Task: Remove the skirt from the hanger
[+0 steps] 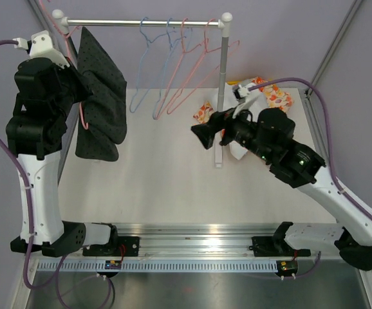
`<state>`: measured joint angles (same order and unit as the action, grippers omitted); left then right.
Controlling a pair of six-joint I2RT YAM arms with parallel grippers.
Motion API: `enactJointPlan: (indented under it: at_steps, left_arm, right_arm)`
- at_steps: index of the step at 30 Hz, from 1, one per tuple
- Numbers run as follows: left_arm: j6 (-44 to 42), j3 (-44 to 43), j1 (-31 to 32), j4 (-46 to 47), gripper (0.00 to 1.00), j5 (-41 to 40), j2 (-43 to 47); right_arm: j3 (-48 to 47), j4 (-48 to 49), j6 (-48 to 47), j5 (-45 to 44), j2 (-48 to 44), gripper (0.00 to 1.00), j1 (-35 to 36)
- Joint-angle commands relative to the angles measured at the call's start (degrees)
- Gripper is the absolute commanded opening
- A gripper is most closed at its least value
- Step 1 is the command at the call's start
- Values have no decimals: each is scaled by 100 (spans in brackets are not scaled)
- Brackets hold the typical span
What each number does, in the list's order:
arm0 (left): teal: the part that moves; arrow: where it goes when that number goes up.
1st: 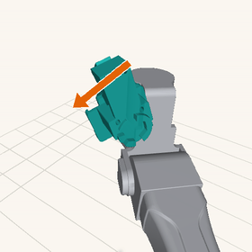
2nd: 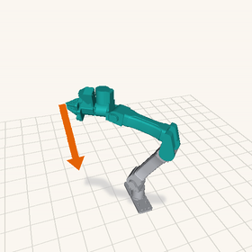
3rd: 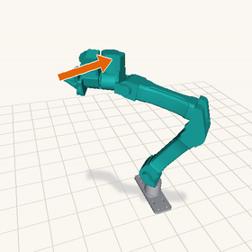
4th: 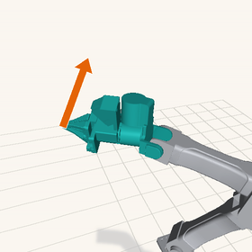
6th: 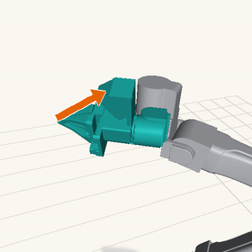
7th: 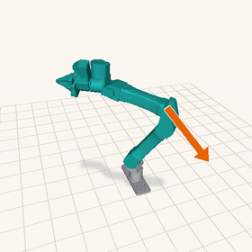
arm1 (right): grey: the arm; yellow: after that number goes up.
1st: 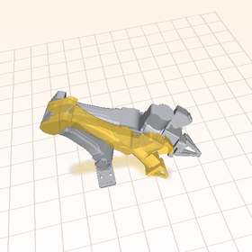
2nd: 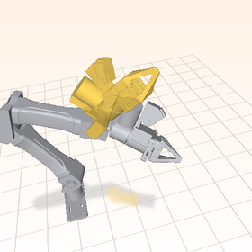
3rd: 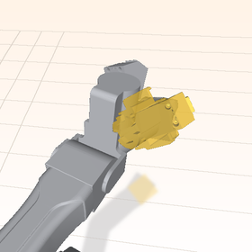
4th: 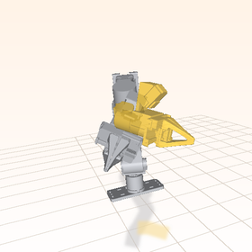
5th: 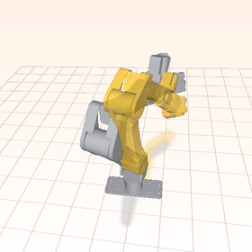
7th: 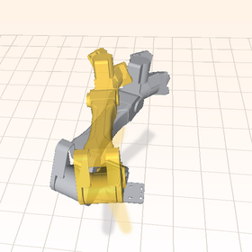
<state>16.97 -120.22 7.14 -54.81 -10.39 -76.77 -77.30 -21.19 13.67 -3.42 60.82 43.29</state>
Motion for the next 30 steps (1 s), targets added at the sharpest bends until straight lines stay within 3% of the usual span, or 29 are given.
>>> enactJointPlan:
  at_steps: [1,8,12,17,21,28,30]
  left_arm:
    - [78,-265,16,427,0,318,224]
    - [210,-177,86,304,0,968,540]
    - [289,-80,86,286,0,1162,733]
    - [377,122,86,321,0,1320,988]
    - [421,236,86,348,0,1426,1146]
    - [491,394,86,400,0,1575,1393]
    - [483,438,86,409,0,1584,1428]
  right_arm:
    - [-950,27,-663,-542,805,99,1238]
    - [-2227,439,-954,-1187,2407,99,2805]
    - [-2737,589,-1007,-1310,3189,100,3106]
    - [-2782,1203,-1287,-1240,3744,100,3133]
    - [-3114,1293,-2024,-1599,4113,99,3124]
    - [-3459,1574,-2378,-2022,4526,99,3098]
    - [-3529,1600,-2404,-2040,4579,94,3098]
